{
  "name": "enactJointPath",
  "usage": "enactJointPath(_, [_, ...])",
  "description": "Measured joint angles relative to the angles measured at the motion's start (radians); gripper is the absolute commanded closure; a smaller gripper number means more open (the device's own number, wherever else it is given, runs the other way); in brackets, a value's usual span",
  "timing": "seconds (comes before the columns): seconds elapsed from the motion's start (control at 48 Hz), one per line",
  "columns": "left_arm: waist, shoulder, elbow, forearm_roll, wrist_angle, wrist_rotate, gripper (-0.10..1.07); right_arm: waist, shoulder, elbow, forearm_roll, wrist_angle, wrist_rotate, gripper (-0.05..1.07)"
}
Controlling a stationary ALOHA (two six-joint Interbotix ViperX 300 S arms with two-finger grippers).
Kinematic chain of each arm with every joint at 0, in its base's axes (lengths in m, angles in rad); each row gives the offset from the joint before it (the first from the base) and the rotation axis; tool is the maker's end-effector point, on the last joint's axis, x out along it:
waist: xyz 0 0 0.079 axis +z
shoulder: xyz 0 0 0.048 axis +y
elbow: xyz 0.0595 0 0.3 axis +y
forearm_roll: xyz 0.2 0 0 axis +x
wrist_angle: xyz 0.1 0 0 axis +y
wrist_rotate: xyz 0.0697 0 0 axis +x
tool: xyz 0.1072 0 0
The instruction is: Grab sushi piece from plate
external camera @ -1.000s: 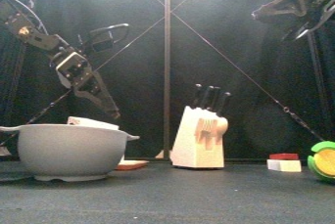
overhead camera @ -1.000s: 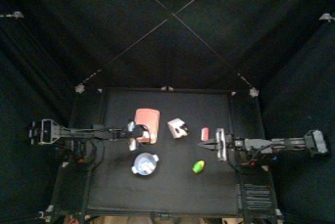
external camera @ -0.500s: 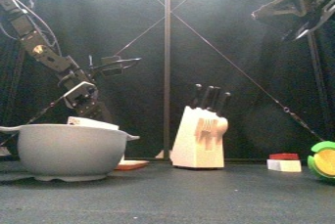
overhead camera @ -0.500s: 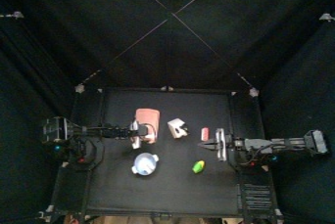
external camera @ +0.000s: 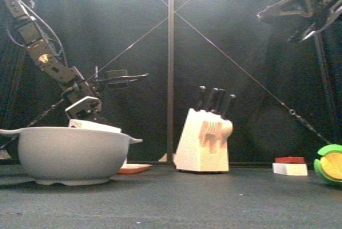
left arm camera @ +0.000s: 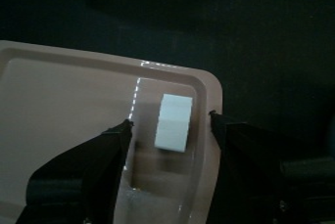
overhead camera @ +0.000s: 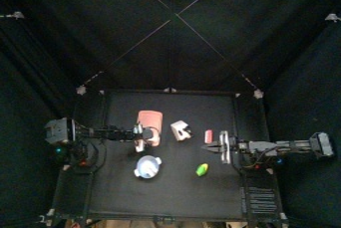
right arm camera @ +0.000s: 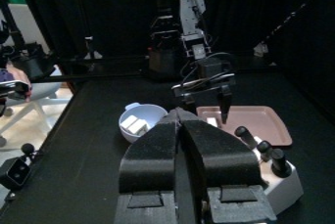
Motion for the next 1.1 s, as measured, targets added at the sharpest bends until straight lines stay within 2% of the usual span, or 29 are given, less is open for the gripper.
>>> enactJointPath(0.146, [0.003,0.0,0.0,0.0,0.003,-0.002,0.08,-0.002,0.0,0.003,-0.002,0.0,0.0,1.01])
enactJointPath(0.667, [0.008,-0.008,-0.003,0.005,0.046,-0.003,0.48,-0.008,0.002,0.003,0.0,0.0,0.0,1.01])
enactJointPath(0.812, [0.009,-0.038,-0.003,0.008,0.054,0.0,0.52,-0.008,0.003,0.003,-0.002,-0.002,0.0,1.01])
enactJointPath(1.104, [-0.002,-0.17,-0.003,0.006,0.06,-0.002,0.52,-0.008,0.003,0.003,-0.002,0.0,0.0,1.01])
